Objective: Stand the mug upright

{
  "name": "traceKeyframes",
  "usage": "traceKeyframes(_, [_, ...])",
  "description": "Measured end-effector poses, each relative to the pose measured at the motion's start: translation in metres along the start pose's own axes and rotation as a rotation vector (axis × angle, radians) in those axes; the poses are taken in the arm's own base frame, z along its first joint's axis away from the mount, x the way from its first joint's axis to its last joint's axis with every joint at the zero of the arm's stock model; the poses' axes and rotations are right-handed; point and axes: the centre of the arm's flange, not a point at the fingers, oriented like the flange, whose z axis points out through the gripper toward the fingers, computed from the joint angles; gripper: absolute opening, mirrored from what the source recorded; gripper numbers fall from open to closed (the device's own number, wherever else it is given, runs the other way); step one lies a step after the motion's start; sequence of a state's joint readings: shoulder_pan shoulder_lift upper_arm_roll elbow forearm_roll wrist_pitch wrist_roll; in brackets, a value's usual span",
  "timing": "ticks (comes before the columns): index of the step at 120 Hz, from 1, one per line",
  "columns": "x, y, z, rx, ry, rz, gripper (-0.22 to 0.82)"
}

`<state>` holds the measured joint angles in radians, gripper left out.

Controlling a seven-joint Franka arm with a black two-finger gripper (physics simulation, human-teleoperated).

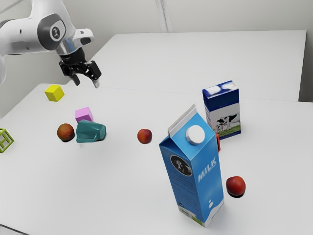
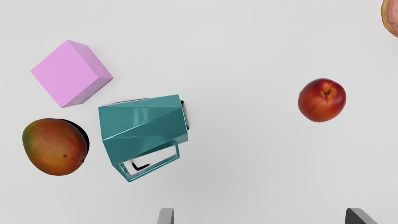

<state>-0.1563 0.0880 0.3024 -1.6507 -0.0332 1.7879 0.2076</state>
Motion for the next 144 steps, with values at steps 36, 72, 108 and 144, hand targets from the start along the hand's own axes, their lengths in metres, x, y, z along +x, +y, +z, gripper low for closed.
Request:
traceKeyframes(36, [-0.013,-0.066,0.019,-0.06,0.019,-0.064,0.6])
traceKeyframes(72, [-0.02,-0.15,0.073,-0.114,-0.018,-0.126,0.6])
traceKeyframes(108, [-0.037,-0.199,0.133,-0.292,-0.076,-0.159,0.6])
traceKeyframes(144, [-0.034,-0.21,0.176,-0.518,-0.034,-0.191,0.6])
